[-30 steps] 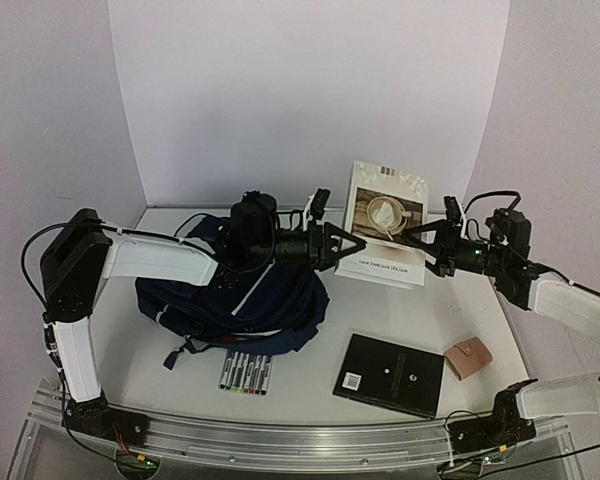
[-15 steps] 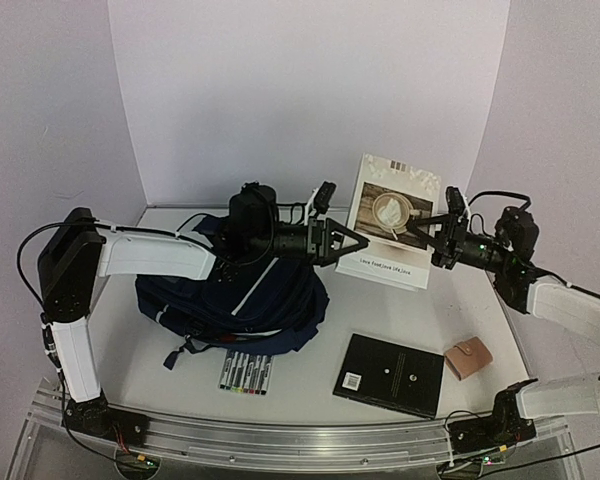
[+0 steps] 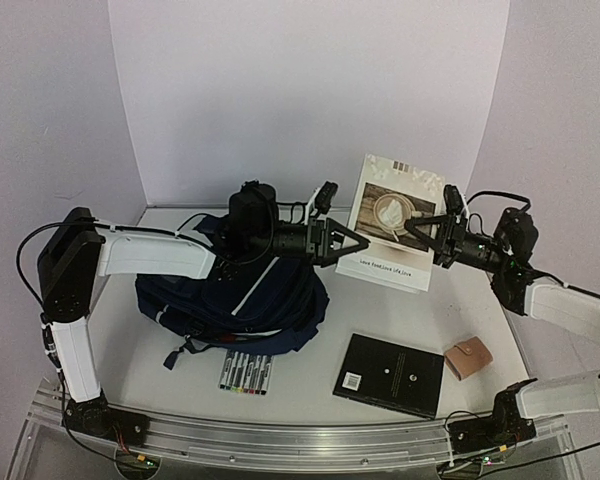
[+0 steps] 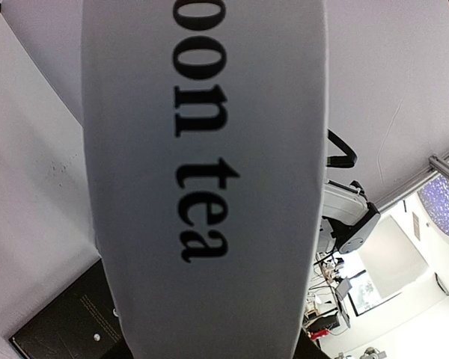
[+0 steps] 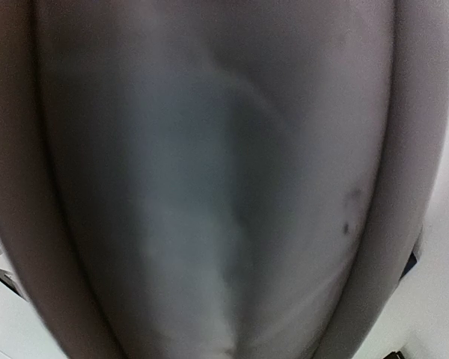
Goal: Pack the student bag
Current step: Pick up the book from the center of the board.
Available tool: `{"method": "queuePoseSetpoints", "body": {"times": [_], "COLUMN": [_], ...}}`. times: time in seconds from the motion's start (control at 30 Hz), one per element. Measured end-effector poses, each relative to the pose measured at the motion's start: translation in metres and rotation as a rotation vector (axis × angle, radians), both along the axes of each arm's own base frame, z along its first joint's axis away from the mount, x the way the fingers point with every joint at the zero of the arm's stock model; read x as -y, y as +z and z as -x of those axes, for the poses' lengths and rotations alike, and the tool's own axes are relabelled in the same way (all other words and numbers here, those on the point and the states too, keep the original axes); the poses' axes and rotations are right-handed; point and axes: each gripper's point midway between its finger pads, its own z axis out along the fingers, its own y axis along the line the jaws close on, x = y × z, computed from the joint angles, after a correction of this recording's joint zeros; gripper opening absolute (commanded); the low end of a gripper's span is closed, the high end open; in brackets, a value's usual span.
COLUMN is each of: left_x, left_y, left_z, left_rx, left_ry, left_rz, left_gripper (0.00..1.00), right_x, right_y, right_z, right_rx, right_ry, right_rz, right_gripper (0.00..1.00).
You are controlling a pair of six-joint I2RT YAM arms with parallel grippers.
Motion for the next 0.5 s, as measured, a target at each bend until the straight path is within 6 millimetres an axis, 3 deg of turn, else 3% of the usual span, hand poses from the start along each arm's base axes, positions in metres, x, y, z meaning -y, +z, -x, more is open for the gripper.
{"method": "queuePoseSetpoints", "body": {"times": [0.1,0.27,0.5], "left_x": [-0.001,-0.018,-0.070], "left_y": [-0.009,-0.033,-0.061], "left_z": [-0.003,-0.020,-0.052], "left_rx": [-0.024,-0.053,0.055], "left_ry": [0.012,0.090,0.373], "left_rz": [-0.034,-0.126,-0.430], "left_gripper": [0.64,0.88,0.95], "right_x": [0.000,0.002,0.007], "right_y": [-0.001,-0.012,-0.023], "right_z": [0.001,-0.002,-0.007], "right_rx": [-0.001,-0.027,-0.049], "right_ry": [-0.007,-0.045,-0.098], "right_rz": [-0.005,-0.003,0.005], "right_gripper": [0.31,0.34,0.35]}}
